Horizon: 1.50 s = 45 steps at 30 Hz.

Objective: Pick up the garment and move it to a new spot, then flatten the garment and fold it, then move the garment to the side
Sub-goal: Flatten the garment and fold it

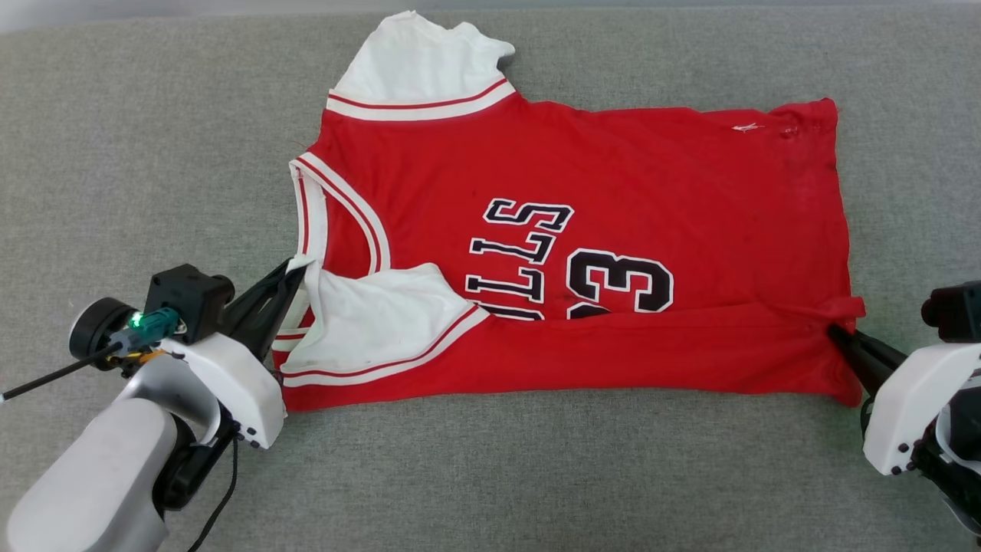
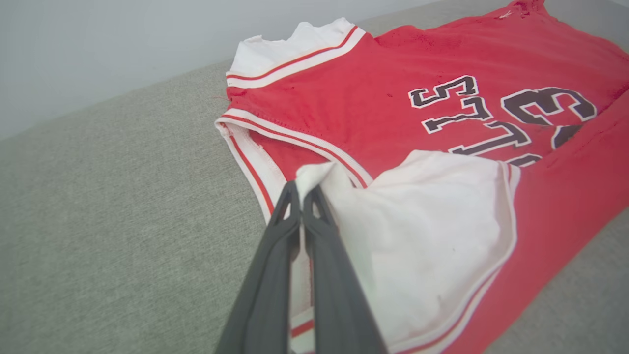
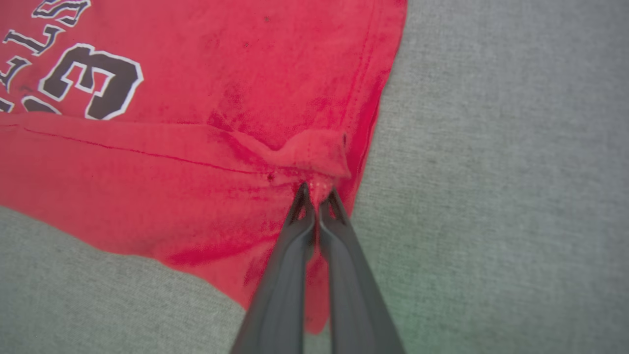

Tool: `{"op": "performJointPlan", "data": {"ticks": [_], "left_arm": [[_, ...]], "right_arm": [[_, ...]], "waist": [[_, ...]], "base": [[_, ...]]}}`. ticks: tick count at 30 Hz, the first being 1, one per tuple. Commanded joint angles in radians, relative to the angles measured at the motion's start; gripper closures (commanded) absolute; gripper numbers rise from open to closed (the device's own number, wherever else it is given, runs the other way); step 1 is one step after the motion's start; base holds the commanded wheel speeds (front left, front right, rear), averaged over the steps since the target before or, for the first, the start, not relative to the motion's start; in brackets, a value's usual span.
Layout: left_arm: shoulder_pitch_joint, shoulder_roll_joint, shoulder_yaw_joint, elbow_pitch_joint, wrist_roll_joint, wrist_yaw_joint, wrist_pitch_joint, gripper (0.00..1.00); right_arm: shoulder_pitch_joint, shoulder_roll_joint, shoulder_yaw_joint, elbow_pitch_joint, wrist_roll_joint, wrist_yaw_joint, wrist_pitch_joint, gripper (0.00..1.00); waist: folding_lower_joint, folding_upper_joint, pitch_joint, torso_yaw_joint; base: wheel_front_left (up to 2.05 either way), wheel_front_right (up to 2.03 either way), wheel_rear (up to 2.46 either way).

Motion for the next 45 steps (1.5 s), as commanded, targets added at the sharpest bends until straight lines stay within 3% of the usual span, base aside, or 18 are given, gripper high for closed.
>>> {"op": "performJointPlan", "data": {"ticks": [1, 2, 3, 4, 5, 12, 18, 23, 32, 42, 45], "left_arm": [[-0.016, -0.014, -0.003, 0.036, 0.007, 0.005, -0.01, 0.87], [-0.02, -0.021, -0.007, 0.059, 0.012, 0.01, -0.014, 0.33], [-0.025, -0.028, -0.01, 0.082, 0.016, 0.013, -0.017, 0.0], [-0.029, -0.037, -0.014, 0.102, 0.018, 0.017, -0.021, 0.0], [-0.03, -0.044, -0.016, 0.12, 0.02, 0.018, -0.024, 0.0], [0.022, -0.096, 0.009, 0.188, -0.052, 0.039, -0.036, 0.0], [0.118, -0.106, 0.05, 0.149, -0.119, 0.1, -0.04, 0.0], [0.199, -0.095, 0.059, 0.049, -0.156, 0.167, 0.015, 0.0], [0.266, -0.055, 0.034, -0.081, -0.172, 0.249, 0.154, 0.0], [0.256, -0.036, 0.018, -0.032, -0.166, 0.273, 0.208, 0.0], [0.262, -0.046, -0.004, -0.004, -0.173, 0.26, 0.235, 0.0]], "right_arm": [[-0.022, 0.004, 0.005, 0.015, -0.015, -0.001, 0.001, 1.0], [-0.028, 0.006, 0.01, 0.024, -0.021, -0.001, 0.003, 1.0], [-0.036, 0.009, 0.013, 0.034, -0.03, -0.001, 0.0, 1.0], [-0.041, 0.013, 0.015, 0.044, -0.04, -0.001, -0.003, 0.16], [-0.045, 0.016, 0.016, 0.054, -0.05, -0.001, -0.007, 0.0], [-0.037, 0.013, 0.056, 0.071, -0.08, -0.001, 0.003, 0.0], [0.004, 0.019, 0.034, 0.026, -0.114, -0.001, 0.053, 0.0], [0.067, 0.067, -0.034, -0.045, -0.142, -0.001, 0.127, 0.0], [0.157, 0.178, -0.135, -0.211, -0.214, -0.001, 0.206, 0.0], [0.173, 0.222, -0.151, -0.313, -0.247, -0.001, 0.246, 0.0], [0.176, 0.228, -0.156, -0.33, -0.251, -0.001, 0.25, 0.0]], "waist": [[-0.0001, 0.0, -0.001, -0.002], [-0.0001, 0.0, -0.002, -0.003], [-0.0001, 0.0, -0.004, -0.004], [-0.0001, 0.0, -0.008, -0.005], [-0.0001, 0.0, -0.014, -0.005], [-0.0001, 0.0, -0.076, -0.002], [-0.0001, 0.0, -0.129, 0.0], [-0.0001, 0.0, -0.144, 0.005], [-0.0001, 0.0, -0.102, -0.007], [-0.0001, 0.0, -0.047, -0.04], [-0.0001, 0.0, -0.036, -0.044]], "base": [[0.0, 0.0, 0.0], [0.0, 0.0, 0.0], [0.0, 0.0, 0.0], [0.0, 0.0, 0.0], [0.0, 0.0, 0.0], [0.0, 0.0, 0.0], [0.0, 0.0, 0.0], [0.0, 0.0, 0.0], [0.0, 0.0, 0.0], [0.0, 0.0, 0.0], [0.0, 0.0, 0.0]]}}
